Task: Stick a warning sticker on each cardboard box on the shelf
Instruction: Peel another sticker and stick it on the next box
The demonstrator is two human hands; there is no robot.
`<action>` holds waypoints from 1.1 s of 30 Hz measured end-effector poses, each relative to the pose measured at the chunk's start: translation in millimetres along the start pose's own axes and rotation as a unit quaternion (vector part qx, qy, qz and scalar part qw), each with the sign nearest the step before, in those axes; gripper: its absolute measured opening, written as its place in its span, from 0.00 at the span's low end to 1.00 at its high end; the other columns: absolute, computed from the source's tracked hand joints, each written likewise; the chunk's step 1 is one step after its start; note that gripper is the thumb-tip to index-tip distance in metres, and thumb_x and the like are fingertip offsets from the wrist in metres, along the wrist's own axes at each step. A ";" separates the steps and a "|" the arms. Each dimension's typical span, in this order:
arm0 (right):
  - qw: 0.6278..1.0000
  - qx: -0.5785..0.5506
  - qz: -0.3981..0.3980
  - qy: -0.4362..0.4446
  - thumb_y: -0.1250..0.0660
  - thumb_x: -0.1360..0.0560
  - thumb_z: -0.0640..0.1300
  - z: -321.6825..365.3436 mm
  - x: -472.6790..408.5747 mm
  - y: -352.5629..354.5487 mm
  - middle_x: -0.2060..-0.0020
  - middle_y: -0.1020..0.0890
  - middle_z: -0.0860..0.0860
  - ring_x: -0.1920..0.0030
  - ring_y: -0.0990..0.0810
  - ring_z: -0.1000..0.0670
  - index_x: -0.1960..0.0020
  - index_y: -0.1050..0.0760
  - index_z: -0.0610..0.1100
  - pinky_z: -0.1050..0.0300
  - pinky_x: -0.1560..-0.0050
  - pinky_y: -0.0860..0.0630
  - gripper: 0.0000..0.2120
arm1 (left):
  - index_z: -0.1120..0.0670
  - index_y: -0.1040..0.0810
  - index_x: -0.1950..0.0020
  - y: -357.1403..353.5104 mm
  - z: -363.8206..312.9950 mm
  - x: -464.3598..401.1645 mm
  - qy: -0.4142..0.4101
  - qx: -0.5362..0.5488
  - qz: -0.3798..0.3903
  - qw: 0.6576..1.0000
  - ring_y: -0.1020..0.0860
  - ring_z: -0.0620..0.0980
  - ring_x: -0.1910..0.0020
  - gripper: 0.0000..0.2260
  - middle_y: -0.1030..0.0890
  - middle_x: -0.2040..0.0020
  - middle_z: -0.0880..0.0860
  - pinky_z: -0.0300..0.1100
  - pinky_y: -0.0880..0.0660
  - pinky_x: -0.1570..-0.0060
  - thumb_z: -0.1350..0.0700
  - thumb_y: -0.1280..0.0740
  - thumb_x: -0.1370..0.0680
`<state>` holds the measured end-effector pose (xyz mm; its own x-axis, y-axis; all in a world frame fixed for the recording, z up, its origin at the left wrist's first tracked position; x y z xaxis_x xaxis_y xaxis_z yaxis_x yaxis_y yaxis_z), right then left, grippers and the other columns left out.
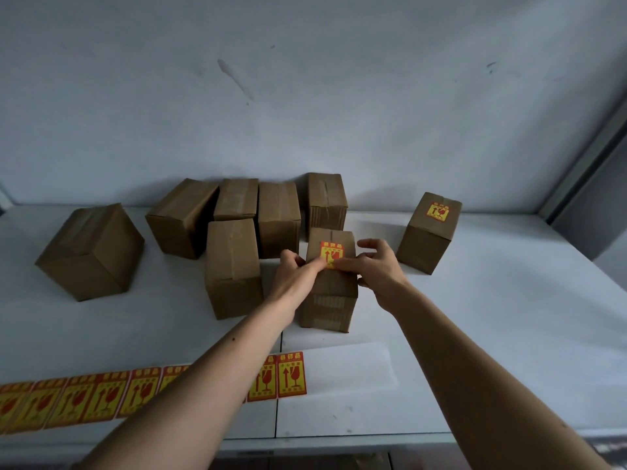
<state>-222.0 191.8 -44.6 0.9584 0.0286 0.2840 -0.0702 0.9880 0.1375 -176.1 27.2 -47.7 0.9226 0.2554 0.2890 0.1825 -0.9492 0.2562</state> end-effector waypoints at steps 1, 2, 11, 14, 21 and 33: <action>1.000 -0.003 0.020 -0.012 0.21 0.35 0.40 -2.3 1.5 -1.4 0.47 0.22 0.43 0.46 0.20 0.43 0.34 0.34 0.45 0.45 0.44 0.21 0.34 | 0.54 0.34 0.37 -0.5 -0.3 -0.1 0.002 0.000 -0.001 1.000 0.27 0.46 0.58 0.21 0.26 0.49 0.54 0.40 0.33 0.67 0.44 0.34 0.23; 0.999 -0.005 0.034 -0.019 0.21 0.35 0.39 -3.1 2.7 -2.7 0.46 0.22 0.43 0.45 0.21 0.43 0.34 0.35 0.45 0.46 0.43 0.22 0.35 | 0.54 0.34 0.36 -0.5 -1.0 0.2 0.001 -0.004 -0.003 1.000 0.27 0.46 0.58 0.21 0.25 0.46 0.55 0.40 0.33 0.67 0.44 0.35 0.22; 1.000 0.005 0.018 -0.014 0.21 0.36 0.38 4.9 1.9 -4.7 0.51 0.22 0.47 0.48 0.22 0.47 0.35 0.35 0.45 0.50 0.49 0.23 0.35 | 0.56 0.31 0.30 6.4 -17.6 -23.6 0.032 -0.062 -0.029 0.997 0.26 0.56 0.37 0.31 0.25 0.34 0.56 0.47 0.26 0.45 0.38 0.34 0.25; 1.000 0.002 0.018 -0.013 0.21 0.36 0.38 5.2 -1.0 -3.6 0.52 0.23 0.48 0.49 0.22 0.48 0.36 0.35 0.45 0.54 0.53 0.25 0.34 | 0.57 0.28 0.32 1.4 -21.3 -31.0 0.038 -0.054 -0.027 0.997 0.25 0.54 0.40 0.29 0.24 0.38 0.56 0.43 0.29 0.51 0.39 0.33 0.25; 0.999 -0.002 -0.050 -0.006 0.26 0.30 0.47 5.2 -15.4 -5.9 0.47 0.21 0.44 0.53 0.21 0.51 0.36 0.34 0.43 0.61 0.63 0.26 0.28 | 0.55 0.36 0.26 -3.7 -12.8 -35.2 0.040 -0.009 -0.021 0.999 0.26 0.56 0.39 0.33 0.26 0.36 0.57 0.44 0.28 0.50 0.39 0.33 0.25; 0.995 0.093 -0.041 0.012 0.28 0.28 0.53 6.7 -6.5 5.4 0.44 0.20 0.44 0.48 0.19 0.47 0.34 0.32 0.43 0.51 0.49 0.19 0.27 | 0.58 0.27 0.35 2.0 -13.3 -18.0 0.022 -0.046 0.038 0.998 0.24 0.53 0.44 0.28 0.21 0.41 0.56 0.43 0.27 0.53 0.44 0.27 0.29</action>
<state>-230.5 195.9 -39.3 0.9693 -0.0447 0.2419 -0.0397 0.9420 0.3332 -196.9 23.2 -40.1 0.9161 0.1939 0.3510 0.0792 -0.9456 0.3157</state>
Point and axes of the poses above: each hand's wrist, its own x-axis away from the middle knuckle, its own y-axis out of the back of the hand, z = x × y, the point moved 9 cm from there along -x, towards the middle knuckle
